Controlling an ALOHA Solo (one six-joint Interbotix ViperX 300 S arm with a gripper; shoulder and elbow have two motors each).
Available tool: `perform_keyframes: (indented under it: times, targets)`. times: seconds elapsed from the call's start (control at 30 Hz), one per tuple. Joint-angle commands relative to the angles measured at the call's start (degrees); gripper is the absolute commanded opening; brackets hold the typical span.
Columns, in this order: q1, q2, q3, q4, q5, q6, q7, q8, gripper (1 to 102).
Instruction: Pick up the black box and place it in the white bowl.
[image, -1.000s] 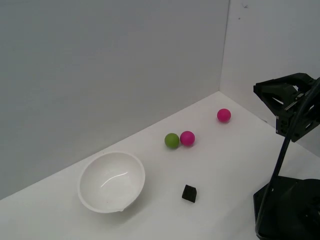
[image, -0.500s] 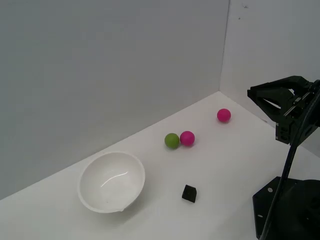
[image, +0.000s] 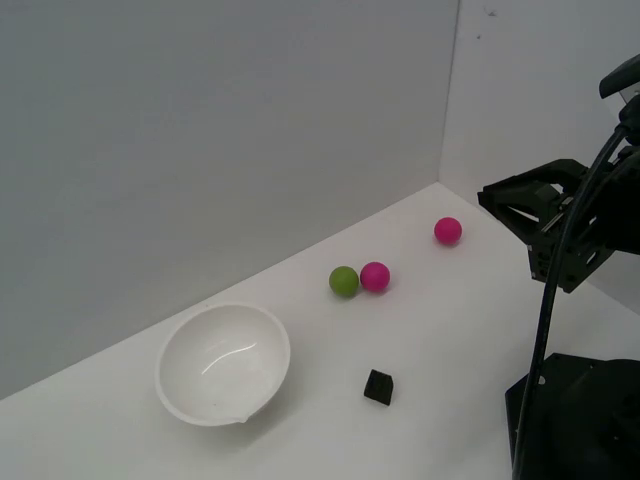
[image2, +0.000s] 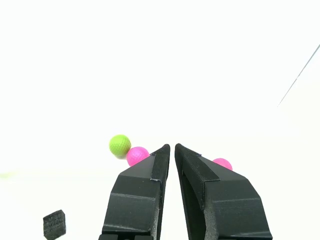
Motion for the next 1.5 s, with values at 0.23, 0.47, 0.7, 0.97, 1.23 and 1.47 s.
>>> perform_keyframes:
  times: [0.23,0.47,0.7,0.97,1.23,1.47]
  targets:
    - [-1.14,-9.76,-9.67,-2.46,-2.55,-0.44,0.09,0.44,3]
    - [-3.6,-17.14,-17.05,-3.16,-3.25,-0.44,0.44,0.44,3]
    - [-6.06,-26.19,-26.1,-3.43,-3.52,-0.44,0.7,0.53,3]
    - [-8.79,-35.51,-35.51,-3.78,-3.96,-0.44,1.05,0.7,3]
    - [-8.88,-35.33,-35.42,-3.96,-4.13,-0.44,1.05,0.7,3]
    - [-8.88,-33.57,-33.57,-4.75,-4.92,-0.44,1.05,0.88,20]
